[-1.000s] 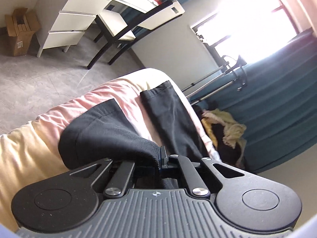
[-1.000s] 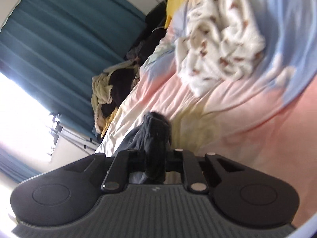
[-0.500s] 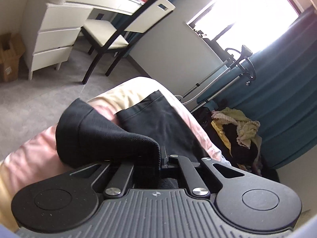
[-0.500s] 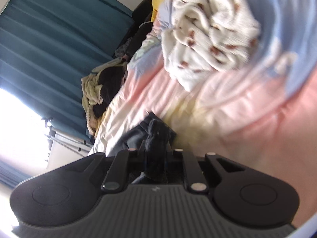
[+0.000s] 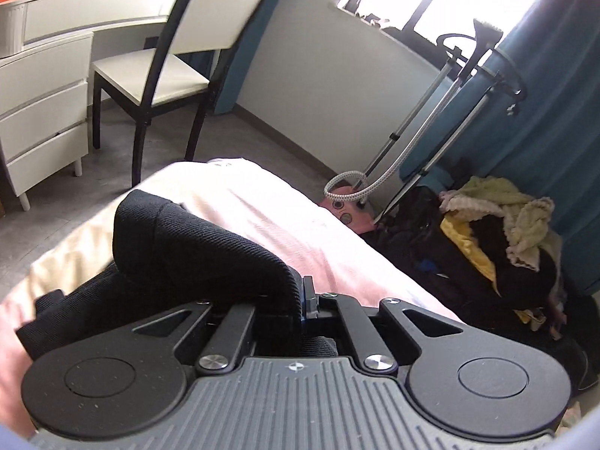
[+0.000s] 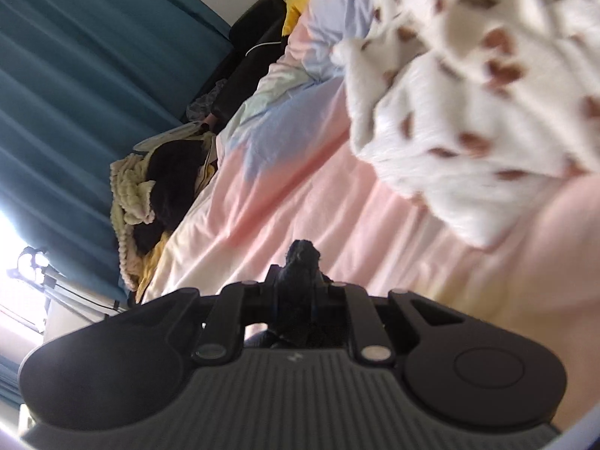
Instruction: Fold clothes
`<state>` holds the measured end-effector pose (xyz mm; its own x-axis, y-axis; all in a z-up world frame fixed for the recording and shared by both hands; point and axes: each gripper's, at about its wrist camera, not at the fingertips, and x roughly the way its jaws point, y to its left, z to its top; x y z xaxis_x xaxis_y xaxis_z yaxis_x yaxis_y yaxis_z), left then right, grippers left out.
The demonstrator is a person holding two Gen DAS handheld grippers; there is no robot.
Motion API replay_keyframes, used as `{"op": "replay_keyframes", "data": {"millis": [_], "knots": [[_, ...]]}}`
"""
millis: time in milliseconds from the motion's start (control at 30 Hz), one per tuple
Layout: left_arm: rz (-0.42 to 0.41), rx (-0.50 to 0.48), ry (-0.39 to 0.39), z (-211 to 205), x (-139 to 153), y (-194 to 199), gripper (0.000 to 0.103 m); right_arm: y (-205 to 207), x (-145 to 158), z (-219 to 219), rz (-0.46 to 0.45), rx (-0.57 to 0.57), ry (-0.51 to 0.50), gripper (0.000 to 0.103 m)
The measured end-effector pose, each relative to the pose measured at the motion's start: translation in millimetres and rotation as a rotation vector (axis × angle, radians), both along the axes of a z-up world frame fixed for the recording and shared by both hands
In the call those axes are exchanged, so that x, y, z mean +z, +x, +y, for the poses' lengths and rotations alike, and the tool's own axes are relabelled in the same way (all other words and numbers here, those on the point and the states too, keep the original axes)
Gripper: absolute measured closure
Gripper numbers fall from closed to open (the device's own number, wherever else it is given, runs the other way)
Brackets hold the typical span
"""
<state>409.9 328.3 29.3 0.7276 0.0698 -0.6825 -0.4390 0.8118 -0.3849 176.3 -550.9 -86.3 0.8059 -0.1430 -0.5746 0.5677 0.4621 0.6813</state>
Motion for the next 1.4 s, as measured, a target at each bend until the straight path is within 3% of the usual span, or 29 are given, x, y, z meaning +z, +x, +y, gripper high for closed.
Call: {"op": "replay_keyframes", "data": {"millis": [233,333,400,433,467,500,533,667,800,1000,1100,1233,1400], "knots": [[0.062,-0.056,0.134,-43,-44,78,0.098,39,-34,-12,0.020,0.014,-0.024,0.086],[0.098,-0.069,0.211,-57,-63,88,0.097,45,-36,-10,0.023,0.044,-0.102,0.075],[0.102,-0.074,0.236,-64,-66,86,0.090,46,-32,-12,0.008,0.068,-0.129,0.067],[0.096,-0.087,0.239,-67,-63,83,0.073,46,-29,-14,0.003,0.082,-0.135,0.064],[0.089,-0.100,0.241,-70,-61,79,0.043,44,-25,-14,0.006,0.092,-0.145,0.062],[0.076,-0.108,0.262,-75,-56,73,0.030,41,-20,-13,0.010,0.100,-0.161,0.062],[0.046,-0.123,0.302,-82,-48,63,0.020,38,-14,-11,0.012,0.109,-0.180,0.061],[-0.037,-0.229,0.404,-117,-15,19,0.015,15,14,4,-0.008,0.120,-0.253,0.050],[-0.108,-0.338,0.367,-156,7,-38,0.014,-23,37,32,-0.060,0.128,-0.310,0.046],[-0.188,-0.480,0.387,-227,24,-144,0.012,-78,50,79,-0.135,0.218,-0.323,0.046],[-0.201,-0.522,0.364,-253,22,-197,0.012,-105,53,98,-0.161,0.244,-0.307,0.045],[-0.207,-0.519,0.328,-274,2,-267,0.009,-133,43,108,-0.182,0.268,-0.207,0.043],[-0.173,-0.492,0.317,-272,-38,-307,0.009,-150,29,123,-0.149,0.312,-0.133,0.039]]}}
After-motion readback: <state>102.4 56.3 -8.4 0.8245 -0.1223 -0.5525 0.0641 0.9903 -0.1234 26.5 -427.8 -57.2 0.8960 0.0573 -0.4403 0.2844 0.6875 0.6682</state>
